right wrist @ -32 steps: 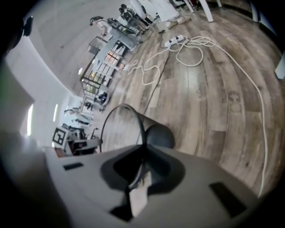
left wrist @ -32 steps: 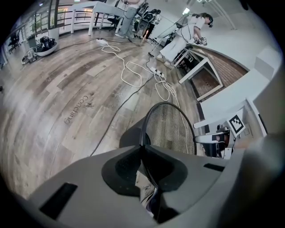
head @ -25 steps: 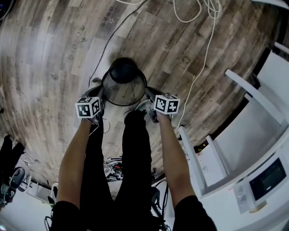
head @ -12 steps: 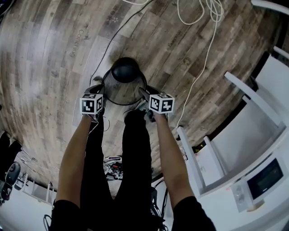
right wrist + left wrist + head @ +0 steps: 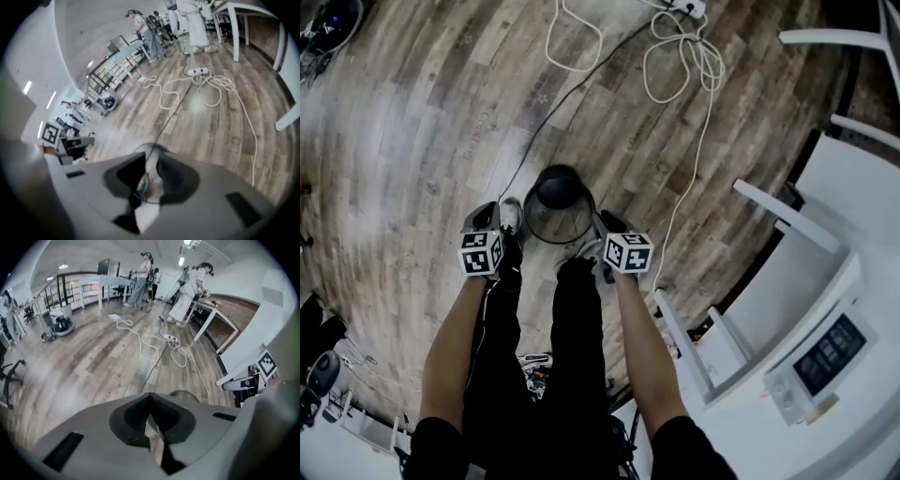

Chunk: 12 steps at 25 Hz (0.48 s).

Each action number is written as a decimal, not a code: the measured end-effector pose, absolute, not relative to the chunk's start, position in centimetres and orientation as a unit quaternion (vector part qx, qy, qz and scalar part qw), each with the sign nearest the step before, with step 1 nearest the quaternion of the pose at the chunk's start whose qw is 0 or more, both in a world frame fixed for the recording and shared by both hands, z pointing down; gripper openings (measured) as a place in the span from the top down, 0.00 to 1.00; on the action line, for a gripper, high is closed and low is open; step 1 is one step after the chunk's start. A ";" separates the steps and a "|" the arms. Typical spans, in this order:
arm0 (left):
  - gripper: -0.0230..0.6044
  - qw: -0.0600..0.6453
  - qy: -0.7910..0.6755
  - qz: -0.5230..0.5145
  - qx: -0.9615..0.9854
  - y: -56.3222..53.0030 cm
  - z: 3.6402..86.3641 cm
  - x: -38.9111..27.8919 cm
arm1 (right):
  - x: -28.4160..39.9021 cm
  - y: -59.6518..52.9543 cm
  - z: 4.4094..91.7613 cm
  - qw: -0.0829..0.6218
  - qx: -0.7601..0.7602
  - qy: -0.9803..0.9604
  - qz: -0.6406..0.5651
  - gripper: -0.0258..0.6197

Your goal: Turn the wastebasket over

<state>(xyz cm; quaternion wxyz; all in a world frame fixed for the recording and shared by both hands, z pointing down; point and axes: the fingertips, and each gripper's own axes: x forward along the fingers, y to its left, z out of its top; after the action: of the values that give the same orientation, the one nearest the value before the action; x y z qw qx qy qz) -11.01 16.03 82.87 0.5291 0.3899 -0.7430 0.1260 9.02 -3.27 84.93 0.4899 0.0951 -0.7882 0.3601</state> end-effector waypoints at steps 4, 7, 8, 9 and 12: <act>0.91 0.457 -0.779 0.097 0.419 12.6 70.3 -12.7 | 6.6 -4.3 74.5 0.436 0.131 -0.818 0.352 0.89; 0.91 0.405 -0.793 0.075 0.449 9.4 60.3 -13.1 | 5.2 -4.8 66.6 0.406 0.149 -0.833 0.345 0.90; 0.91 0.387 -0.796 0.070 0.460 8.5 57.0 -13.2 | 4.8 -5.0 64.0 0.398 0.154 -0.837 0.342 0.91; 0.91 0.367 -0.799 0.068 0.471 7.6 53.7 -13.1 | 4.6 -5.0 61.4 0.390 0.157 -0.842 0.338 0.91; 0.91 0.298 -0.808 0.073 0.503 5.7 43.9 -12.8 | 3.8 -5.1 53.4 0.360 0.155 -0.861 0.324 0.91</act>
<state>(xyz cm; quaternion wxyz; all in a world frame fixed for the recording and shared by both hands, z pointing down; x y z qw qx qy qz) -12.79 5.67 43.91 0.2979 0.5026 -0.8082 0.0734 3.79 -5.14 53.44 0.3596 0.1551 -0.8611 0.3243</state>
